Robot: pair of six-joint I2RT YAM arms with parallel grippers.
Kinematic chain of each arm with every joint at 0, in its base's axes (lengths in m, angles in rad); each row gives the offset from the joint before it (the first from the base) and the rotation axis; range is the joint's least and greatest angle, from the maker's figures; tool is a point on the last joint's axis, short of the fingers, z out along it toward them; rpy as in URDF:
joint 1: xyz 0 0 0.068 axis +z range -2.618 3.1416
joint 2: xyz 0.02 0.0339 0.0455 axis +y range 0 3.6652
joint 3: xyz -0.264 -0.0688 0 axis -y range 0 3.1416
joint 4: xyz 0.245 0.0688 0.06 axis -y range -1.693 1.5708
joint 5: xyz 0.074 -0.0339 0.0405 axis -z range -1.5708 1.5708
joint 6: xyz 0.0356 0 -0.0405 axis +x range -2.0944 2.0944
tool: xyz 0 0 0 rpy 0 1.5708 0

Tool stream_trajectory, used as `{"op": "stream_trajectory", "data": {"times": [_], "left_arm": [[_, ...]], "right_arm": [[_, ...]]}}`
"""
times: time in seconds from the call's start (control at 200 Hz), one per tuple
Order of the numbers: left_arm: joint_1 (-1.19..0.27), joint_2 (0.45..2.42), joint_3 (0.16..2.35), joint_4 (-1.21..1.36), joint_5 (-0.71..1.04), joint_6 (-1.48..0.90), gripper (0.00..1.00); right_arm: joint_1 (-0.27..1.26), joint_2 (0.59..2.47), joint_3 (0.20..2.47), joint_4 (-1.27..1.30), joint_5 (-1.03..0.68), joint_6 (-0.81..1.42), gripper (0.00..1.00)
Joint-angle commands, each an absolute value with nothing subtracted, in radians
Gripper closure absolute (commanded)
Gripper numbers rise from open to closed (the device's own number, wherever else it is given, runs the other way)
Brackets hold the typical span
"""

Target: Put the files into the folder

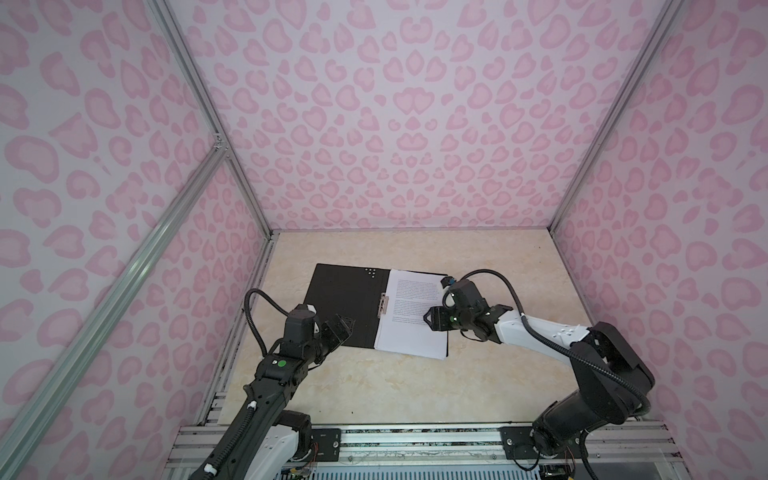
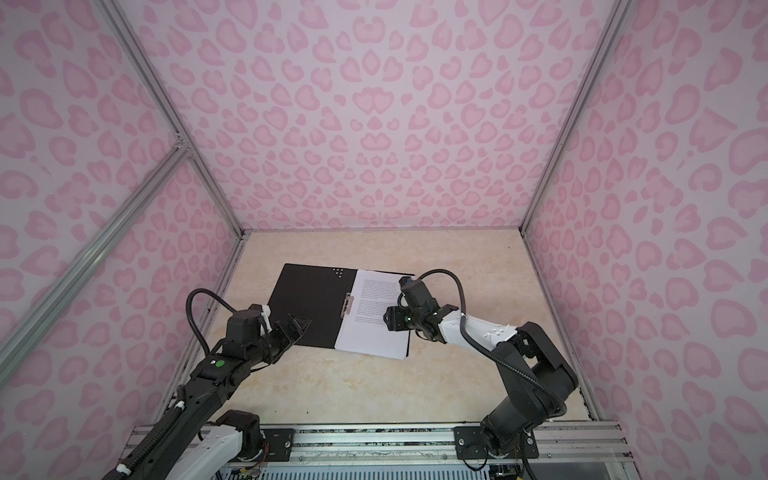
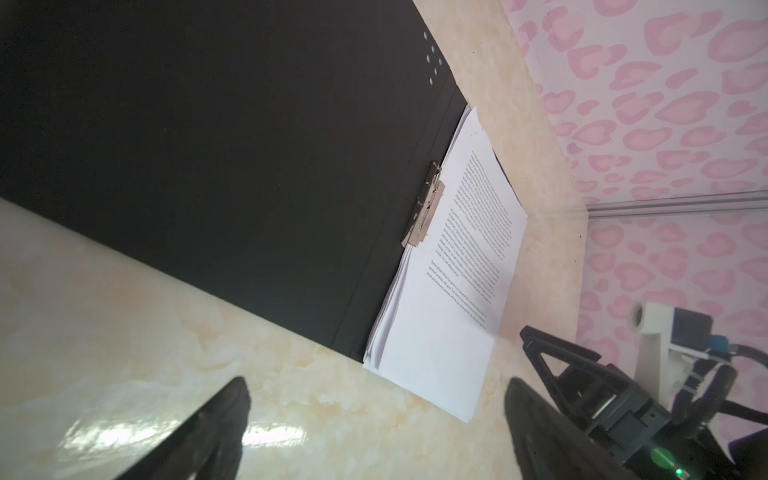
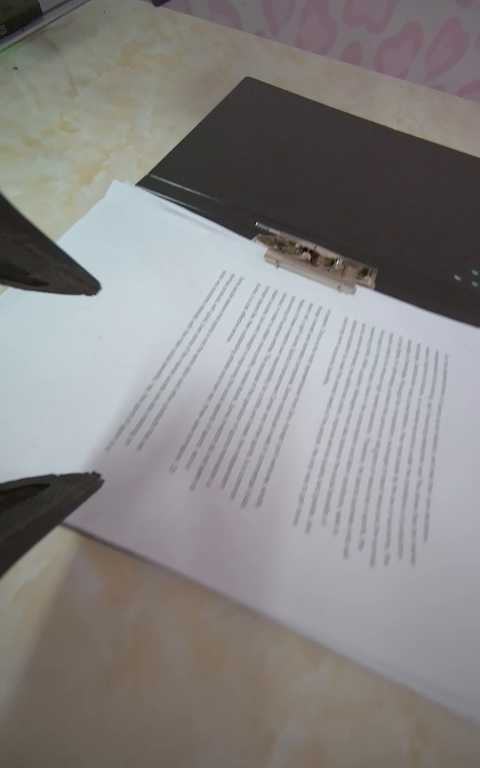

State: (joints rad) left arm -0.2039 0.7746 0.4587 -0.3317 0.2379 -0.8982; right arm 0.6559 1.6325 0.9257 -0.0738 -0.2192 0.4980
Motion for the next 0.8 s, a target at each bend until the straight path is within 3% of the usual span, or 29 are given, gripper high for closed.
{"op": "stream_trajectory", "data": {"times": [0.0, 0.105, 0.36, 0.795], "left_arm": [[-0.204, 0.736, 0.431, -0.352, 0.253, -0.877, 0.03], [-0.203, 0.689, 0.385, -0.324, 0.296, -0.887, 0.03], [-0.203, 0.61, 0.251, -0.241, 0.303, -0.988, 0.03], [-0.205, 0.663, 0.126, -0.041, 0.308, -1.086, 0.03]], "right_arm": [[0.702, 1.744, 1.06, -0.133, -0.162, 0.557, 0.35], [0.748, 1.884, 1.235, -0.187, -0.147, 0.597, 0.42], [0.817, 2.16, 1.634, -0.374, -0.063, 0.644, 0.48], [0.842, 2.374, 1.915, -0.544, -0.001, 0.679, 0.59]]}}
